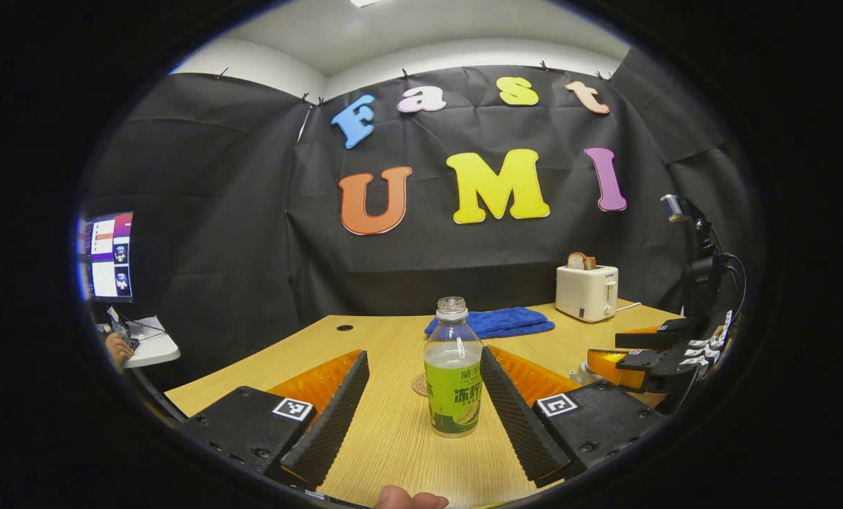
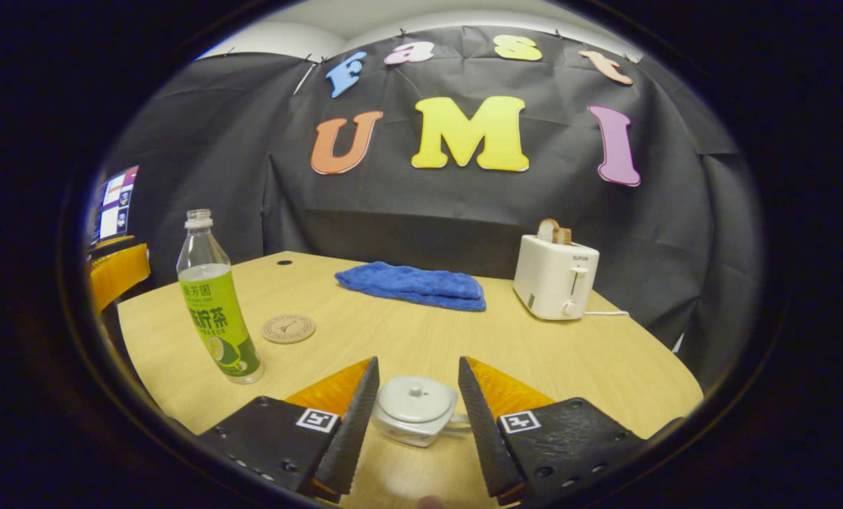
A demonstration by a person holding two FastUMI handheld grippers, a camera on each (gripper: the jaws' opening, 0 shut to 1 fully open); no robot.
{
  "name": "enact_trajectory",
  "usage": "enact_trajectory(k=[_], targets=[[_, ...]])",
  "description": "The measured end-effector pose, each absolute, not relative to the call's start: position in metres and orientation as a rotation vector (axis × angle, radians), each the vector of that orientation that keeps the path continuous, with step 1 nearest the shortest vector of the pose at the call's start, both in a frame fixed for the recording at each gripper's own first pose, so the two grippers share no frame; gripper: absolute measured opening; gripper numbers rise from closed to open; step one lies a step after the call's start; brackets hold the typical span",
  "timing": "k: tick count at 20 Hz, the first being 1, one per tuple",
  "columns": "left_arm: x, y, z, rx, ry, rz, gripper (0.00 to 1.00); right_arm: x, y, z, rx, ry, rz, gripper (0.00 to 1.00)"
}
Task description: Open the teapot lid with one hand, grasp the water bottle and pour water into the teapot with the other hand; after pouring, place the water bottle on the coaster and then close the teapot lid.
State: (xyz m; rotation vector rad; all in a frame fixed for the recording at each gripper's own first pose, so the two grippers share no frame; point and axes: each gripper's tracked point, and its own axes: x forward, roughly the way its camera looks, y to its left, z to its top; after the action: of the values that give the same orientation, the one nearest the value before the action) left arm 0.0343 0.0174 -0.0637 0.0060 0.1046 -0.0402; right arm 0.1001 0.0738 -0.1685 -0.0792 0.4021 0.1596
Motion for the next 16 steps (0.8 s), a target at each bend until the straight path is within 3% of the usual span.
enact_trajectory(k=[3, 5, 7, 9, 11, 13, 16], targets=[[0.035, 0.02, -0.067, 0.006, 0.107, -0.036, 0.99, 0.105, 0.081, -0.177, -0.059, 0.422, 0.17, 0.56], [0.035, 0.022, -0.069, 0.005, 0.113, -0.034, 0.99, 0.107, 0.082, -0.175, -0.055, 0.413, 0.163, 0.39], [0.036, 0.024, -0.071, 0.008, 0.116, -0.03, 0.99, 0.106, 0.079, -0.174, -0.063, 0.412, 0.14, 0.37], [0.035, 0.027, -0.072, 0.005, 0.116, -0.026, 0.99, 0.109, 0.074, -0.178, -0.045, 0.401, 0.127, 0.06], [0.036, 0.027, -0.074, 0.002, 0.12, -0.024, 0.99, 0.11, 0.078, -0.178, -0.059, 0.386, 0.133, 0.1], [0.038, 0.025, -0.077, -0.001, 0.127, -0.027, 0.99, 0.11, 0.077, -0.178, -0.07, 0.382, 0.133, 0.0], [0.039, 0.021, -0.079, -0.013, 0.134, -0.038, 0.99, 0.109, 0.078, -0.173, -0.051, 0.384, 0.16, 0.0]])
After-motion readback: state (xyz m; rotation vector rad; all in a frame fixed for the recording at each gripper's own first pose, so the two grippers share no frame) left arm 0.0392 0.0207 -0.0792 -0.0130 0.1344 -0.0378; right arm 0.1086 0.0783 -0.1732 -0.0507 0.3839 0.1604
